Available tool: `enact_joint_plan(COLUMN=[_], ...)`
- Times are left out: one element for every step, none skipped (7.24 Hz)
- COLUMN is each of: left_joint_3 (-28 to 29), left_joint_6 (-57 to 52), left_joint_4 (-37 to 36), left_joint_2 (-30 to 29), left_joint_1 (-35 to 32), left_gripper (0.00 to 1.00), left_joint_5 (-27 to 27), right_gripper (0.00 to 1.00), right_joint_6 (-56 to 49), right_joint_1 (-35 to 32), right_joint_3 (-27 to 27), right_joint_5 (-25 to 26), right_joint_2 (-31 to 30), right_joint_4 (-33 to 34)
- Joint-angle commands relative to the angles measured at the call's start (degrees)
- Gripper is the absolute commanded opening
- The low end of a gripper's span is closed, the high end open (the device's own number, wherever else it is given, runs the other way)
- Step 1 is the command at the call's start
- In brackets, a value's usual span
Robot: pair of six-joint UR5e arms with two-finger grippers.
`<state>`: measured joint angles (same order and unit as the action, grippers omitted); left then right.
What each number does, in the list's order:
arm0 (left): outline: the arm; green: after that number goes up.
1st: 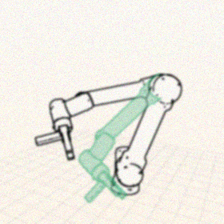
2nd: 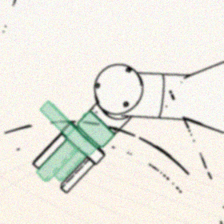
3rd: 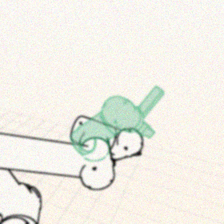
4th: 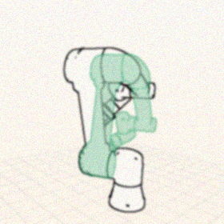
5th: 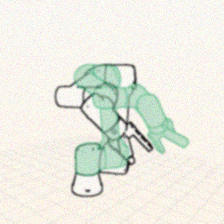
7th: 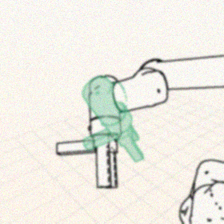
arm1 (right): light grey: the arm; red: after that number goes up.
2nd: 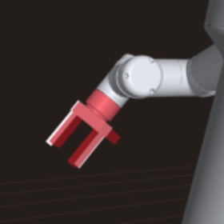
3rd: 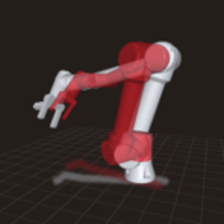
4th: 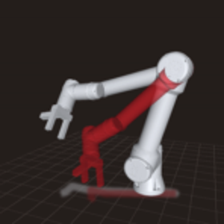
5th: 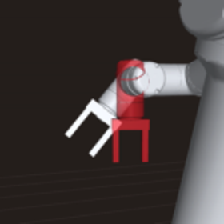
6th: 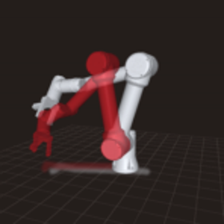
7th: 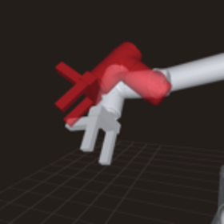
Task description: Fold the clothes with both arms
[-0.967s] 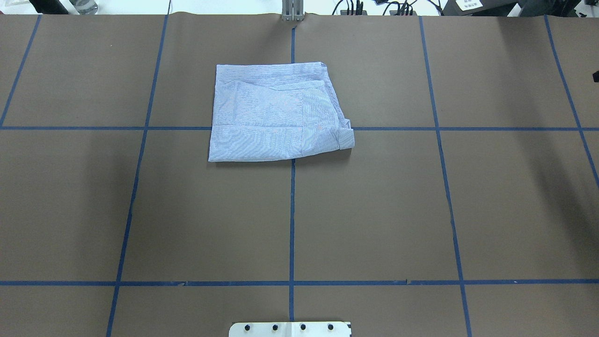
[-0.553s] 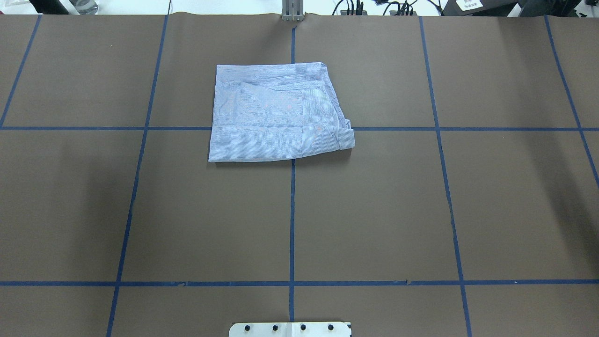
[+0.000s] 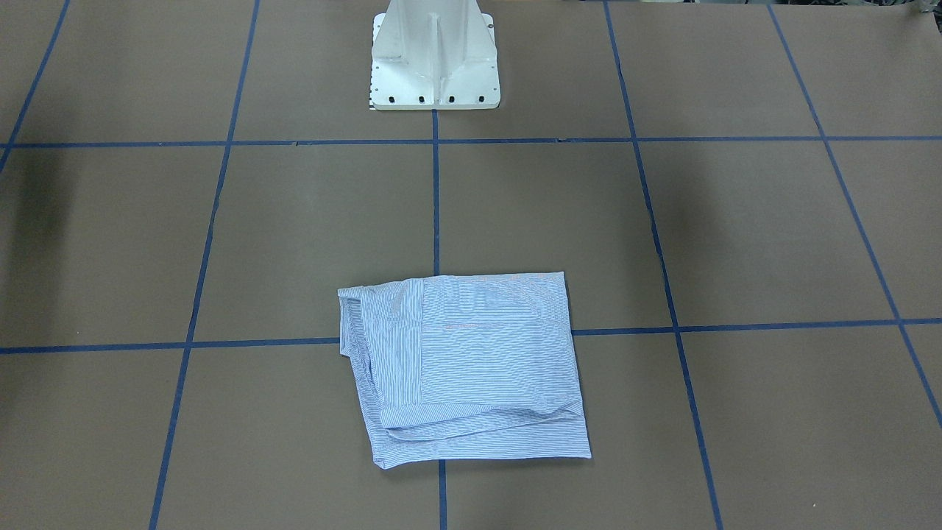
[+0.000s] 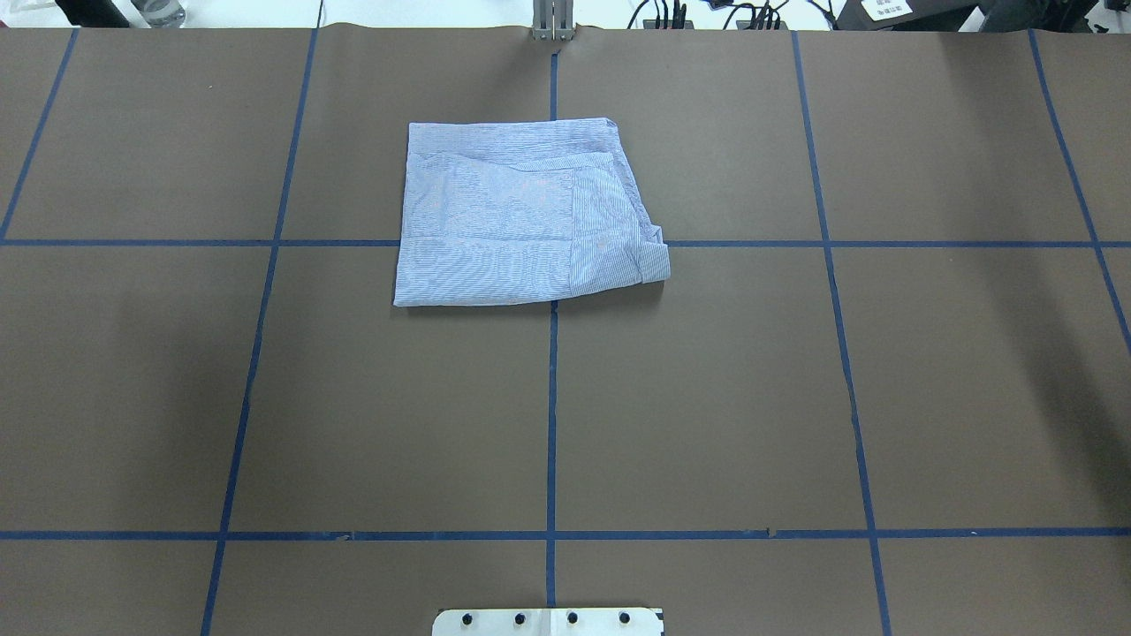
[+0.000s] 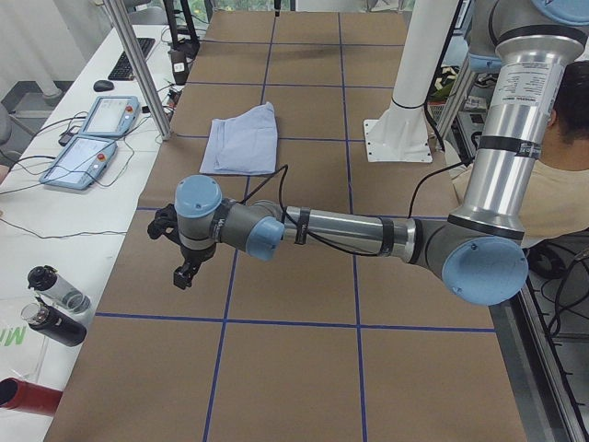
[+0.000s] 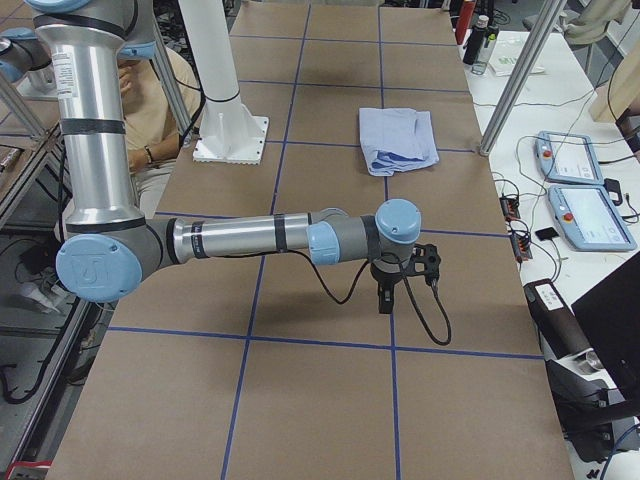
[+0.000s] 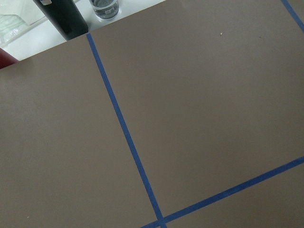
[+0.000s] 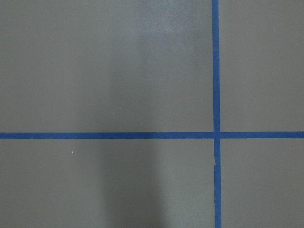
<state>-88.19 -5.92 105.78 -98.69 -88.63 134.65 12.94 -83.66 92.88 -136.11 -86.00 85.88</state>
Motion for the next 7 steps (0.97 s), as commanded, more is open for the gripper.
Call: enact_joint_plan(left_joint_3=[-8.4, -8.5, -7.5, -7.4, -7.3, -6.7, -6.0], left_joint_6=[0.5, 0.6, 0.6, 0.7, 0.7, 0.6, 0.7], left_joint_4=[-0.5, -0.2, -0.5, -0.7, -0.6, -0.2, -0.2], left_joint_2=[6.0, 6.4, 6.3, 6.1, 6.1, 6.1, 7.5], left_joint_1=[0.1, 0.0, 0.2, 0.3, 0.3, 0.5, 0.5], left_gripper=[1.0, 1.0, 1.0, 1.0, 1.0, 1.0, 1.0], left_joint_5=[0.2, 0.2, 0.2, 0.3, 0.1, -0.3, -0.3], right_gripper=[1.0, 1.0, 1.0, 1.0, 1.0, 1.0, 1.0], right_joint_6=[0.0, -0.2, -2.1, -2.0, -2.0, -2.0, -1.9], right_joint_1=[0.1, 0.1, 0.1, 0.1, 0.1, -0.3, -0.5], right_joint_3=[0.7, 2.2, 3.5, 3.5, 3.3, 3.6, 4.4], right_joint_5=[0.1, 0.1, 0.4, 0.2, 0.0, -0.2, 0.1], right_joint_2=[-0.5, -2.1, -3.0, -2.5, -2.8, -2.2, -2.1], right_joint_4=[0.0, -0.5, -0.9, -0.9, -0.5, 0.4, 3.0])
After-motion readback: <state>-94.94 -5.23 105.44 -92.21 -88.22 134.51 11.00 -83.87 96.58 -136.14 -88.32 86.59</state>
